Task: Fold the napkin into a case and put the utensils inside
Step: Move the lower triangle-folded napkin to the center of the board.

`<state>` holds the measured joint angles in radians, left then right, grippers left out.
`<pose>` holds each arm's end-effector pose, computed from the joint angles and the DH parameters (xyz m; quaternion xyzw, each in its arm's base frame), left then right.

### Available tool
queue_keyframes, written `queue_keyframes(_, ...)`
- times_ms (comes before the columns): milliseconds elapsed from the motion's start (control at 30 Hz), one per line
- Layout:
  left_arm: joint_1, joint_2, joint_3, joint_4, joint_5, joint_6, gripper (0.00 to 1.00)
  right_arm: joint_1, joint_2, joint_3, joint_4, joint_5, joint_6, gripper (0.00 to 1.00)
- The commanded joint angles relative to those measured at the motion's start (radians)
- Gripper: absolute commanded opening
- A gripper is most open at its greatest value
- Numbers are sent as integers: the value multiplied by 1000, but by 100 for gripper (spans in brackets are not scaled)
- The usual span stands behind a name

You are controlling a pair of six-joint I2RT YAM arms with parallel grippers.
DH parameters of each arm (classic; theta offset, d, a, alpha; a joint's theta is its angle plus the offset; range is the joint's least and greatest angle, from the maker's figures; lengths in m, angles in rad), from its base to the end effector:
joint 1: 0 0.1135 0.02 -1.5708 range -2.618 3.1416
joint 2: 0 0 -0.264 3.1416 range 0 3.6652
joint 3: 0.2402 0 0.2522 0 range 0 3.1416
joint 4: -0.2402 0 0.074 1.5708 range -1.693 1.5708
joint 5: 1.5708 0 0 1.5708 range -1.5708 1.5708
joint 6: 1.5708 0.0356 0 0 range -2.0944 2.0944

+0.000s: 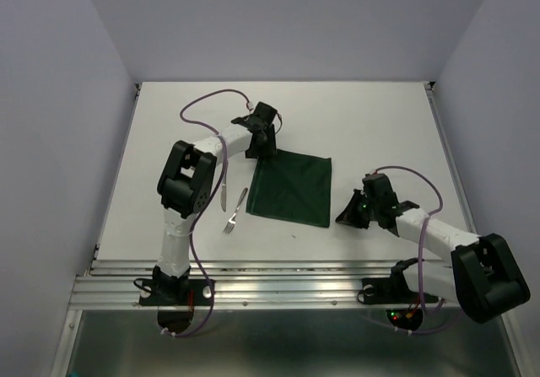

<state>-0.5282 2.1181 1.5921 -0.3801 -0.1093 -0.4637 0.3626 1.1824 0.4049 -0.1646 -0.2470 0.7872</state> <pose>0.4052 -0.2319 0.1817 0.0126 0.9440 -0.1096 0.3111 0.1844 0.0793 0.1410 0.1616 0.9306 0.2652 0.1938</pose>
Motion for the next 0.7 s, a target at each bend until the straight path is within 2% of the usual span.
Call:
queue_keyframes(0,4,-52,-1,18,8,10,60,10,-64,52,-87,120,-28,1)
queue_keyframes(200,2,-135,-76,50,46,-7,61,10,-79,87,-125,161,-39,1)
queue_keyframes(300,0,-147,-89,47,19,-12,61,10,-55,142,-125,181,-46,1)
queue_keyframes(500,0,-150,-50,21,-78,-13,61,10,119,340,-96,221,-91,3)
queue_keyframes(667,0,-182,-47,41,-76,-9,54,1,327,561,-55,207,-121,2)
